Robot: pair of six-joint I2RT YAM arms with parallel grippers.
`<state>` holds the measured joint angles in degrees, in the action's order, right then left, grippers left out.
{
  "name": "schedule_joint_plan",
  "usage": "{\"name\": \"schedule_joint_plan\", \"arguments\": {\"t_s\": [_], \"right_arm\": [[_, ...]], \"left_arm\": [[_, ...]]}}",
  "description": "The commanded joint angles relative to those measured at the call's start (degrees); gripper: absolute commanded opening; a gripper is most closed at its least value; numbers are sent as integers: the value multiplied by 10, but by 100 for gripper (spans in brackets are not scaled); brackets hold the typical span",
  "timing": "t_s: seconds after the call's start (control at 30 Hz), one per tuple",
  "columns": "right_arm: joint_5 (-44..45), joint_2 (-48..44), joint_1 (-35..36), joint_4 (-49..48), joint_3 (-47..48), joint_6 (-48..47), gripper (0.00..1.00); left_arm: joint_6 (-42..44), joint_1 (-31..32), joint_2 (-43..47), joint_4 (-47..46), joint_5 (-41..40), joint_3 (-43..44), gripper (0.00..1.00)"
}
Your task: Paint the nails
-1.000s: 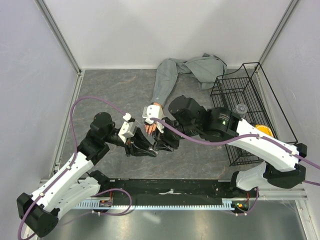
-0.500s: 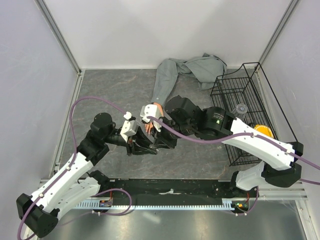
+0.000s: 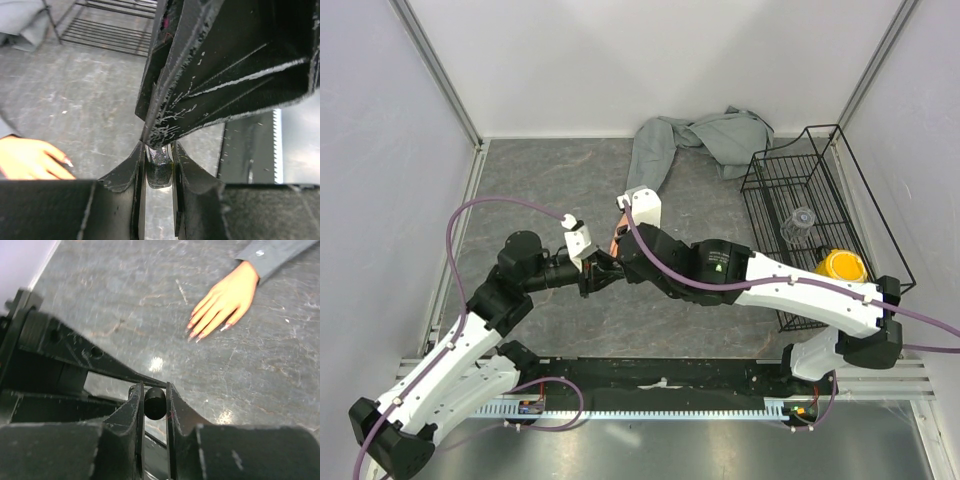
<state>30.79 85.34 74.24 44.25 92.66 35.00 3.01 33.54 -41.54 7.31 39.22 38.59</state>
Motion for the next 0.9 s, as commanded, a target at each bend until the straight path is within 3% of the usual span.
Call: {"name": "schedule_joint_plan", "arguments": {"t_s": [0.0, 0.07, 0.1, 0.17, 0.43, 0.47, 0.53, 0.63, 0.67, 0.77, 0.87], "right_arm": [[38, 4, 21, -54, -2, 85, 2], [31, 2, 21, -58, -6, 74, 12], [24, 2, 21, -57, -4, 66, 27], [23, -1, 21, -36, 13, 41, 42], [-34, -103, 21, 27, 18, -74, 84], [-45, -118, 20, 26, 11, -87, 93], [-85, -154, 7, 19, -5, -142, 94], [-248, -184, -31, -19, -27, -234, 82], [-358, -188, -51, -28, -34, -254, 80], [-473, -182, -87, -40, -31, -294, 72], [-519, -171, -106, -57, -31, -314, 71]], "left_arm": [[14, -1, 19, -93, -51, -4, 2], [13, -1, 25, -92, -51, -5, 2], [13, -1, 26, -92, -50, -5, 2], [9, -1, 27, -92, -47, -8, 2], [4, -1, 6, -77, 64, 1, 2], [3, -1, 2, -77, 79, 1, 2], [0, -1, -7, -77, 136, 3, 2], [-17, -1, -21, -91, 226, 7, 2], [-23, -1, -23, -99, 246, 7, 2], [-62, -1, -26, -147, 300, -3, 2], [-90, -1, -21, -186, 324, -13, 2]]}}
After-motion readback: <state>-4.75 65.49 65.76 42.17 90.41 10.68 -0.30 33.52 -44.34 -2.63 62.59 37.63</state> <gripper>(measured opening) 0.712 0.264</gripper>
